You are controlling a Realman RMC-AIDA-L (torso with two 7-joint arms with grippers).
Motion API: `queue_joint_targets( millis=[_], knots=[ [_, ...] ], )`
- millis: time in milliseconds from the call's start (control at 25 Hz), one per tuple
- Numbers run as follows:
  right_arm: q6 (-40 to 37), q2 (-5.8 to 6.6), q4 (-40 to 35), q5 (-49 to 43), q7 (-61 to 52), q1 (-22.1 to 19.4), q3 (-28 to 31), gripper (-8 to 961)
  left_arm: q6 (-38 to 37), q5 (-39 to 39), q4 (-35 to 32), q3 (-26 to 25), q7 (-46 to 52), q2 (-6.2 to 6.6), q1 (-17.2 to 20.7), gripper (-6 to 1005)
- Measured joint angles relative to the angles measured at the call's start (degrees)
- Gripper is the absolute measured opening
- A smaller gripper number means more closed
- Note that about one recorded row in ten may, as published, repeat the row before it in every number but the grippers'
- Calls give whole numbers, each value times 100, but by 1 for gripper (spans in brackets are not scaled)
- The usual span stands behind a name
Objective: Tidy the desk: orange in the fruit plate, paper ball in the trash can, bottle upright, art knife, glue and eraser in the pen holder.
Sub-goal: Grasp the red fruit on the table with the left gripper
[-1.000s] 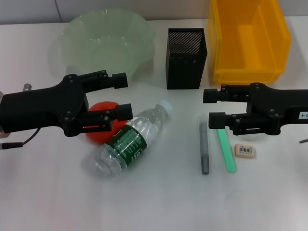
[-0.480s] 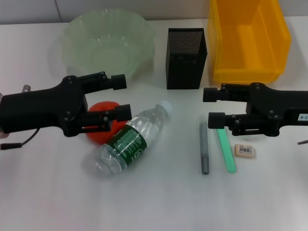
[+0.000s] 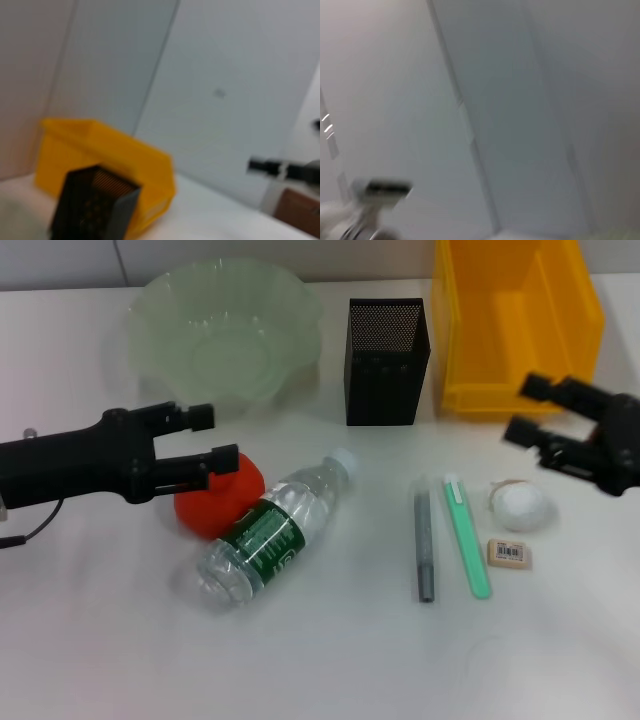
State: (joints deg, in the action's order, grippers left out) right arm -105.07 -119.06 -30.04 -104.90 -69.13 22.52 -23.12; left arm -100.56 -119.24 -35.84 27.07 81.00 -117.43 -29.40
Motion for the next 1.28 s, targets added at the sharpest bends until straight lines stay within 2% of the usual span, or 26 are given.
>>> queue_joint_targets(
  millis=[280,400,560,800,1280],
  knots=[
    [31,18,371,477,623,-194,325,785,723,-214,-124,33,-30,-71,227,787],
    [49,45,416,465,617,-83,288,785,1246,-221,15,188,-307,-109,247,787],
    [140,49,420,389,574,29,273,785,1585,-173,283,280,-589,-120,199,786],
    [422,50,426,42,396,292,262,784,1792,-138,521,289,-867,-131,85,786],
    [471,38,429,8,386,353,269,784,2177,-130,752,439,-978,-138,-5,784]
  ],
)
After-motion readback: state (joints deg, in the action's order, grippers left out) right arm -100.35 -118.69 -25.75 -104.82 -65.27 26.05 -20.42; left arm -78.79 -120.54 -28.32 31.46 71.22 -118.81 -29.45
